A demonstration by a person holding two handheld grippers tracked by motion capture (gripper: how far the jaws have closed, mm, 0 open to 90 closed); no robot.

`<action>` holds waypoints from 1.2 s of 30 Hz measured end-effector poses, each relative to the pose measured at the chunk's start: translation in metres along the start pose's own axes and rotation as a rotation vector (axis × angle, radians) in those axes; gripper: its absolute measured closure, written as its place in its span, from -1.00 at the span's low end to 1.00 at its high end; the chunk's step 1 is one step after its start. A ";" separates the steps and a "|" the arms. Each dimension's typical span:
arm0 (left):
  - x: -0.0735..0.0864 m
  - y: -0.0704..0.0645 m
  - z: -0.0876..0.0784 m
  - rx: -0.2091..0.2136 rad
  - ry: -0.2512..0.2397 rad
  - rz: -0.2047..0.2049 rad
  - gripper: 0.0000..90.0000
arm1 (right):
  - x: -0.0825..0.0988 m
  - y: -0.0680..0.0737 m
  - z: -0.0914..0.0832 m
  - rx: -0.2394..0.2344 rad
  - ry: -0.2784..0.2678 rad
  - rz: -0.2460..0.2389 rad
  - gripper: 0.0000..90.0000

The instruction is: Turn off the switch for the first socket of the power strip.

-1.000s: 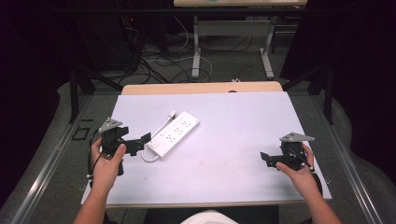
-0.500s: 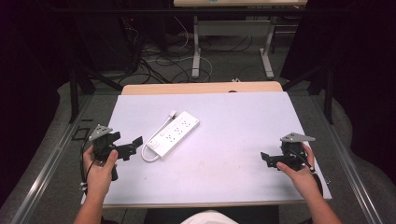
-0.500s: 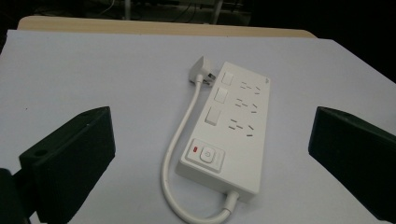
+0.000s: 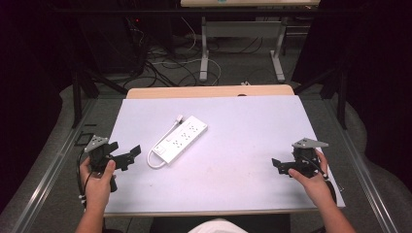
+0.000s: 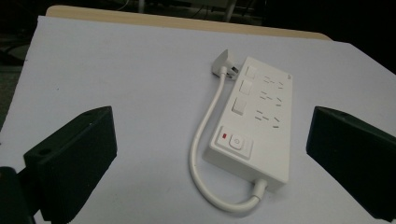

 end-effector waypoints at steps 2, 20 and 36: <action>0.002 0.003 -0.001 -0.013 0.005 0.004 -0.96 | 0.000 0.000 0.000 -0.004 0.000 0.001 -0.98; 0.019 0.015 0.009 -0.046 0.030 -0.002 -0.95 | 0.001 0.001 0.001 0.003 0.007 0.003 -0.98; 0.023 0.019 0.014 -0.059 0.051 -0.012 -0.95 | 0.001 -0.001 0.002 -0.006 0.008 0.005 -0.98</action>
Point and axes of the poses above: each handheld gripper's, and its own axes: z roughly forward along the jaws, x roughly out of its underside, y roughly to its left, the point moved 1 cm from there along z, roughly forward along the jaws, and after that the axes turned 14 degrees about x, right-handed, at the moved point
